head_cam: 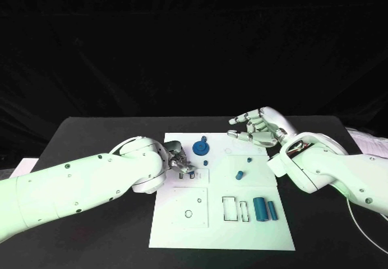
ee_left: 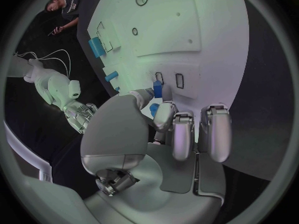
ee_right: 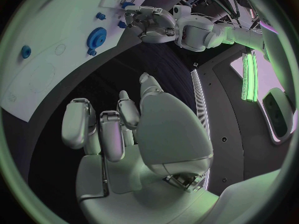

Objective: Assemble the parts on the task board

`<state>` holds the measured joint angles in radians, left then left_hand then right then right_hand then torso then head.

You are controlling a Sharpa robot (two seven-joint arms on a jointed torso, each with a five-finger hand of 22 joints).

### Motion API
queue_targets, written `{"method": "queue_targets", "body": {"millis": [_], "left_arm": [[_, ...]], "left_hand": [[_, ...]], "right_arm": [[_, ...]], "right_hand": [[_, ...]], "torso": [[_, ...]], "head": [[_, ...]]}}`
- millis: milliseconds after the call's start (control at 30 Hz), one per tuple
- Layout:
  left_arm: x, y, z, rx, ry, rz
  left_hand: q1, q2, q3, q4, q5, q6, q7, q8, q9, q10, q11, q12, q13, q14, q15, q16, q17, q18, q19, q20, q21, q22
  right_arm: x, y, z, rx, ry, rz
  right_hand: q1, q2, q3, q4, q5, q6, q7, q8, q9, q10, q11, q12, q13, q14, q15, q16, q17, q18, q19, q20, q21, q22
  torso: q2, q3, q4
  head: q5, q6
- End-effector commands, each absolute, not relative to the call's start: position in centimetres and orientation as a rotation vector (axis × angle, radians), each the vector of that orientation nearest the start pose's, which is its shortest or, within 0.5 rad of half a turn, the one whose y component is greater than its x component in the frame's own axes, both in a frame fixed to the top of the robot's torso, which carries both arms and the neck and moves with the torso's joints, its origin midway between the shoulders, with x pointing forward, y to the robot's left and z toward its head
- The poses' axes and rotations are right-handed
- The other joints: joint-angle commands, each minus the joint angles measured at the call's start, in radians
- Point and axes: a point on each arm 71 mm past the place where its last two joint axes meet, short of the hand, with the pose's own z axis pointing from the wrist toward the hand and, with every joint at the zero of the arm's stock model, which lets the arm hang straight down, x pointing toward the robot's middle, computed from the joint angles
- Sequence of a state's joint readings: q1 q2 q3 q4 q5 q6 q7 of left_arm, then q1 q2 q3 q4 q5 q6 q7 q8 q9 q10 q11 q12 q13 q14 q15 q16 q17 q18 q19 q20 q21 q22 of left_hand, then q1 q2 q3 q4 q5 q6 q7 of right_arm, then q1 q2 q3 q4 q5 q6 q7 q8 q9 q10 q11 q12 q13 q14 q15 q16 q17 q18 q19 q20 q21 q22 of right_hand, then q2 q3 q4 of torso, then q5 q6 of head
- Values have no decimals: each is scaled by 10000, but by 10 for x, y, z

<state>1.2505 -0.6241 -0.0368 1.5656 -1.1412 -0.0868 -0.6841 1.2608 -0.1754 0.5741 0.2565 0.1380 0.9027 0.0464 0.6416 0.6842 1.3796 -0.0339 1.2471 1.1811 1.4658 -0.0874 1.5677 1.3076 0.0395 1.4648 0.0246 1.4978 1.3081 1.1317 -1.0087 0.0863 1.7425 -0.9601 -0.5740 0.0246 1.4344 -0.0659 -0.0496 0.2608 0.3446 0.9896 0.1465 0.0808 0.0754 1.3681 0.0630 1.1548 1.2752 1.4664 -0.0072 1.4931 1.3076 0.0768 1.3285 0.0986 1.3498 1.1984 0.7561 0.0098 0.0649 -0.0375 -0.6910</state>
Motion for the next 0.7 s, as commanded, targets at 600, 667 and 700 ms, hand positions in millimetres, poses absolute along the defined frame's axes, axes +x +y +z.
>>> {"method": "queue_targets", "body": {"millis": [600, 667, 700], "left_arm": [[471, 104, -196, -702, 22542, -3959], [471, 104, -197, -695, 22565, -3933], [471, 105, -197, -696, 22572, -3922]], "left_hand": [[77, -44, 1643, -1592, 34, 117, -75, 8, 6, 86, 5, 39, -9, 1050, 17, 31, 2631, -104, 397, 2, 37, 1495], [77, -44, 1643, -1592, 34, 117, -75, 8, 6, 86, 5, 39, -9, 1050, 17, 31, 2631, -104, 397, 2, 37, 1495], [77, -44, 1643, -1592, 34, 117, -75, 8, 6, 86, 5, 39, -9, 1050, 17, 31, 2631, -104, 397, 2, 37, 1495]], "right_arm": [[451, -228, -139, 3839, 14524, 9788], [451, -228, -139, 3841, 14523, 9784], [451, -228, -139, 3842, 14523, 9782]], "right_hand": [[-25, 92, -63, 1, 53, 59, -24, 45, 5, 35, -65, 18, -13, 698, -77, -35, 1125, 76, -54, -35, -56, -8], [-25, 92, -63, 1, 53, 59, -24, 45, 5, 35, -65, 18, -13, 698, -77, -35, 1125, 76, -54, -35, -56, -8], [-25, 92, -63, 1, 53, 59, -24, 45, 5, 35, -65, 18, -13, 698, -77, -35, 1125, 76, -54, -35, -56, -8]], "torso": [[7, -4, -9], [1, -3, -8], [-3, -1, -7]], "head": [[-12, -30], [0, -36], [9, -39]]}}
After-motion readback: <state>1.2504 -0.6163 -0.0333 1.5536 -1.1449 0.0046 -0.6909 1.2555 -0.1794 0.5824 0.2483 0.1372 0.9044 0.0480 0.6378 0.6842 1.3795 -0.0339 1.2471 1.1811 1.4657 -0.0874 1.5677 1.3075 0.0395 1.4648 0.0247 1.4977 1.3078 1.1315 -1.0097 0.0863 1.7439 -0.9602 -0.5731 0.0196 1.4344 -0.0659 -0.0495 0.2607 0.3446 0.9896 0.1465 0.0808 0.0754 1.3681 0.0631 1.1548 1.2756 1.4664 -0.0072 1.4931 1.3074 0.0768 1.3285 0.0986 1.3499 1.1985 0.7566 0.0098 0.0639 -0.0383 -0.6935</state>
